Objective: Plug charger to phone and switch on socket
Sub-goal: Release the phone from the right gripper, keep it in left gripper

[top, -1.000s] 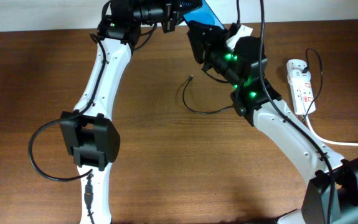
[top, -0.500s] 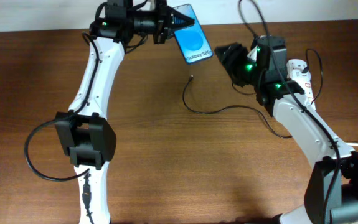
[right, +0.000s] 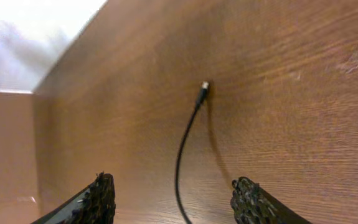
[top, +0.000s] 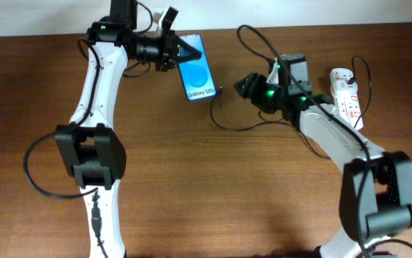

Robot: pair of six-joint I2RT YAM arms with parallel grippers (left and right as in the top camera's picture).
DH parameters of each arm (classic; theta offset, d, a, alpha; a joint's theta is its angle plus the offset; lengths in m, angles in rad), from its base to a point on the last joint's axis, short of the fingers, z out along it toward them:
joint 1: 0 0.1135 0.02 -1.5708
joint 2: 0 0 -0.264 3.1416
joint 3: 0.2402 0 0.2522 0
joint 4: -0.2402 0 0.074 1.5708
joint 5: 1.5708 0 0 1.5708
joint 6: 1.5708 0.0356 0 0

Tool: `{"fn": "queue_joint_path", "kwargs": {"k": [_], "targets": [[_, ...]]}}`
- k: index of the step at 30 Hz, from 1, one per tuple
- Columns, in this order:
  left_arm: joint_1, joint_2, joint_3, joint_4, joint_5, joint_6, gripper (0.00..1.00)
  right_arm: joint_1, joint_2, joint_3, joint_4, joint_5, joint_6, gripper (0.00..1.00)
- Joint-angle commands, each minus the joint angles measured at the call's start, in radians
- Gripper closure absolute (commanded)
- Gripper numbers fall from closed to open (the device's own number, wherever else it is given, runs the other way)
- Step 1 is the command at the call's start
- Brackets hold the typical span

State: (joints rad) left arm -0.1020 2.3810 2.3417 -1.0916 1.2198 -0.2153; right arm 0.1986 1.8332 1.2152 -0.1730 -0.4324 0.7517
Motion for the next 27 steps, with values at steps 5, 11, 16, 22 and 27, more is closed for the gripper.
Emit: {"fn": "queue_joint_path", "kwargs": {"k": [5,11,16,22,27], "targets": [[0.066,0.082,0.015,-0.006,0.176,0.117,1.00,0.042,0.183,0.238,-0.122,-0.058,-0.058,0.44],[0.071,0.084,0.015,-0.050,0.175,0.117,1.00,0.053,0.310,0.406,-0.223,-0.075,-0.063,0.48],[0.071,0.084,0.015,-0.099,0.170,0.117,1.00,0.072,0.335,0.406,-0.208,-0.053,0.013,0.50],[0.071,0.084,0.015,-0.100,0.160,0.116,1.00,0.097,0.398,0.406,-0.178,-0.047,0.077,0.57],[0.069,0.084,0.015,-0.100,0.160,0.116,1.00,0.099,0.436,0.406,-0.141,-0.039,0.096,0.58]]}}
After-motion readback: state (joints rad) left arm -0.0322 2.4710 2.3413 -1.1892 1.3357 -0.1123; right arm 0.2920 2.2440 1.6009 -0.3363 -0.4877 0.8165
